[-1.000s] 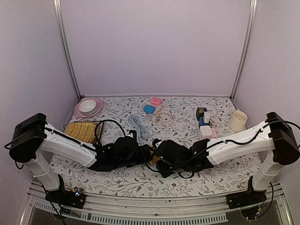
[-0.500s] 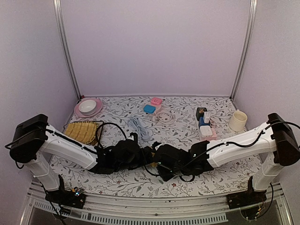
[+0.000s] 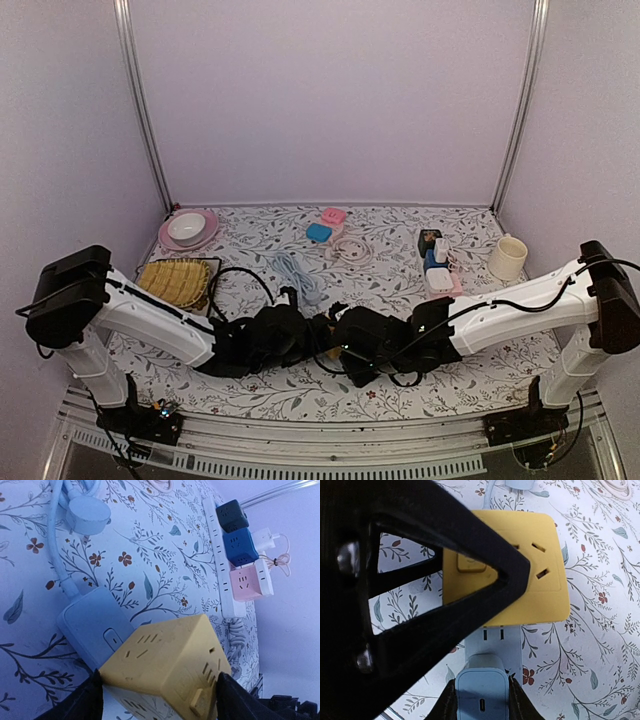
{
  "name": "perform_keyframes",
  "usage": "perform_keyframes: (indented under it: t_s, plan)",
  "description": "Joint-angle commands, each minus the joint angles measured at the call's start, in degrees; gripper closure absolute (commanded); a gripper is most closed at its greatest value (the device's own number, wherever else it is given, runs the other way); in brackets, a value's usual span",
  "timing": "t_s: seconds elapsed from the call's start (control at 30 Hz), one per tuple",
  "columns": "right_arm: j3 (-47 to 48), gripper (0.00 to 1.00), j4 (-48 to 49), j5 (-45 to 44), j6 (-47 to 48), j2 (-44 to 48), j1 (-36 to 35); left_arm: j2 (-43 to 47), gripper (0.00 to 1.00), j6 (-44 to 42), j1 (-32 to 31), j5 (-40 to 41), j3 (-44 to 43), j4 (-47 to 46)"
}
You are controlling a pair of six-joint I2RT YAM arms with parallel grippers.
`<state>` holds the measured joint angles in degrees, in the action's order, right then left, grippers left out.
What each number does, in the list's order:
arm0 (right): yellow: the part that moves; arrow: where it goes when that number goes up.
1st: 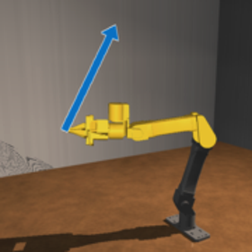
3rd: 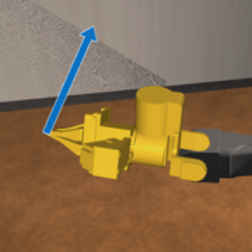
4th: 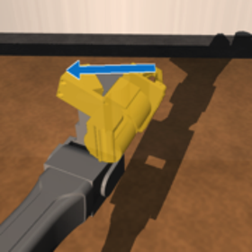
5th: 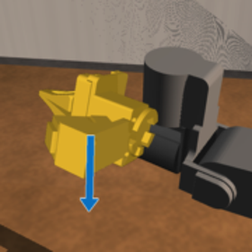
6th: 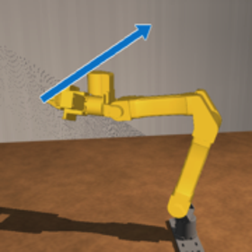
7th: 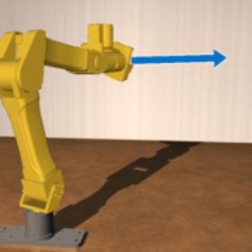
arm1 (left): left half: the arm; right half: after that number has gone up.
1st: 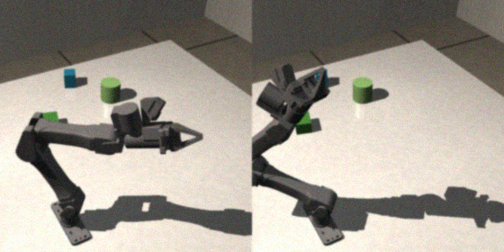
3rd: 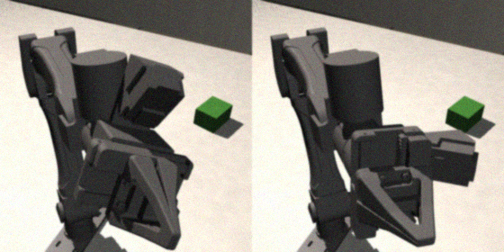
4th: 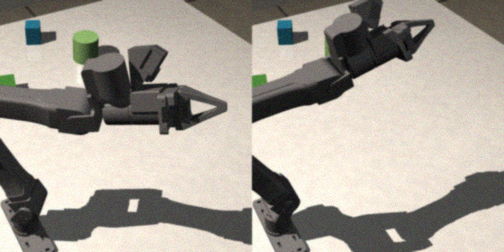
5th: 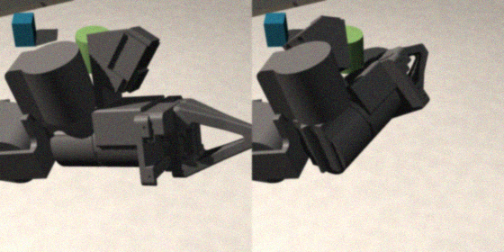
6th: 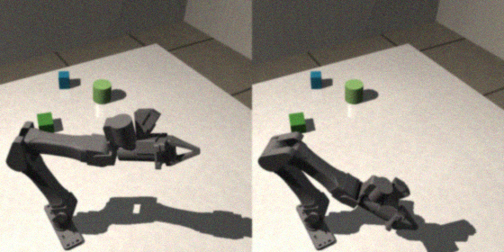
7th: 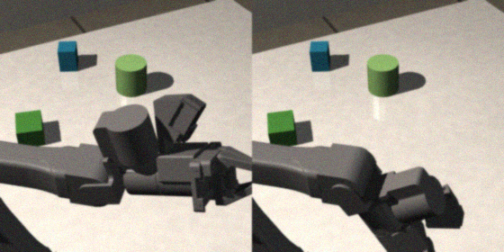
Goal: Pull the plug off the socket
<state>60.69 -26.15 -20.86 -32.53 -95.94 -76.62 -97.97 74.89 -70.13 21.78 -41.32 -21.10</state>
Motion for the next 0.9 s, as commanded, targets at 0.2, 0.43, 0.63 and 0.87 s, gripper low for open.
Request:
perform_keyframes:
  t_s: [0.2, 0.43, 0.63, 0.87]
  plan:
    - [1.1, 0.79, 4.5, -1.1, 1.7, 3.7, 1.4, -5.1, 0.23, -0.1, -1.4, -0.3, 1.6, 15.4]
    - [-0.6, 0.79, 7.3, 3.5, 2.7, 4.2, 3.9, -5.2, 0.23, 0.2, -1.5, -0.2, 1.7, 15.6]
    - [-2.1, 0.79, 9.2, 6.2, 2.5, 5.8, 5.4, -5.5, 0.23, 0.6, -1.6, -0.2, 2.2, 15.7]
    - [-2.6, 0.79, 9.9, 7.0, 2.5, 7.2, 5.9, -5.7, 0.23, 1.0, -1.7, -0.3, 2.4, 15.7]
